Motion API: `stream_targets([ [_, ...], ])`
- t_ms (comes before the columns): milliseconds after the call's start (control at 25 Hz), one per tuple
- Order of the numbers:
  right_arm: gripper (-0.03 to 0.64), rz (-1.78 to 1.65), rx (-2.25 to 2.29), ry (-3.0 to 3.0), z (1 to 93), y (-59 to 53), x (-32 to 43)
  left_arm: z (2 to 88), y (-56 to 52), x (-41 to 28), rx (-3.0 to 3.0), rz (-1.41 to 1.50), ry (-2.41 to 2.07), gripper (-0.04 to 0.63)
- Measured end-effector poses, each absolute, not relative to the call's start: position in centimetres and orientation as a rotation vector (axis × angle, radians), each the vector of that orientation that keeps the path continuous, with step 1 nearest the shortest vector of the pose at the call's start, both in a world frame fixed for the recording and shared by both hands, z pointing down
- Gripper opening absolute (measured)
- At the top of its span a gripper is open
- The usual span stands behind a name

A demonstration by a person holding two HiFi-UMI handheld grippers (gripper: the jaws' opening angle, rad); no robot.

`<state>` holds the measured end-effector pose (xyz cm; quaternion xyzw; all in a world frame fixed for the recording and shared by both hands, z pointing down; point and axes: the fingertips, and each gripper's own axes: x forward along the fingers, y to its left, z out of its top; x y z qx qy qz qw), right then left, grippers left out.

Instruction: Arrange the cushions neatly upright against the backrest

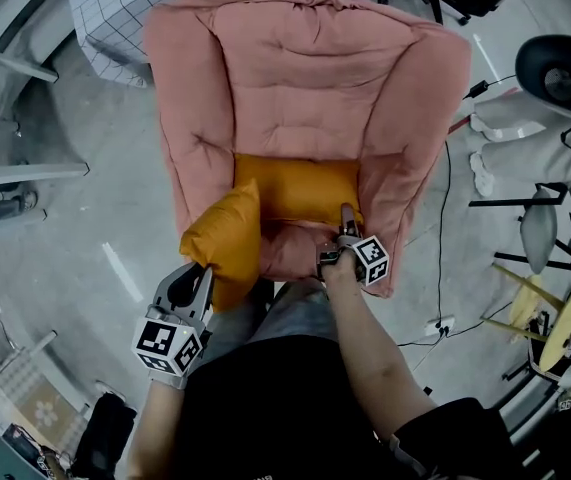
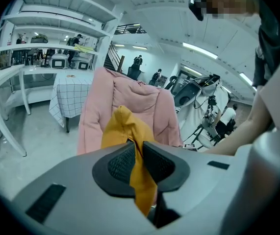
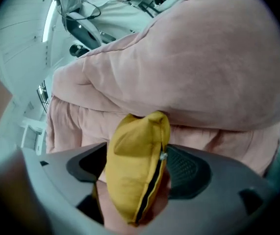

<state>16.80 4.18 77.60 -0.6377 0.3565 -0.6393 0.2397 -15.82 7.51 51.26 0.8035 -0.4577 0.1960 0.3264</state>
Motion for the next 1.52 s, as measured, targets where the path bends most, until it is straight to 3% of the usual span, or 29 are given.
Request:
stream_targets([
  [200, 0.367, -1.859, -1.572, 1.184, 75.1, 4.4, 15.7, 51.4, 7.5, -14.8, 2.124, 0.51, -1.173, 0.058],
  [360, 0.367, -1.92, -1.194, 1.901, 70.3, 2.5, 8.1, 51.4, 7.8, -14.4, 2.13, 0.512, -1.178, 0.049],
  [640, 0.366, -1.501, -1.65, 2.97, 72.8, -0.9, 4.8, 51.2, 7.9, -14.8, 2.117, 0.487, -1.227, 0.021],
  [1320, 0.371, -1.913, -1.612, 2.803, 79.3, -3.4, 3.1, 53.4, 10.8, -16.9, 2.002, 0.537, -1.263, 0.021],
  [1520, 0.279, -1.987, -1.785, 2.761, 82.3, -3.7, 4.5, 54.2, 11.6, -17.9, 1.957, 0.54, -1.276, 0.021],
])
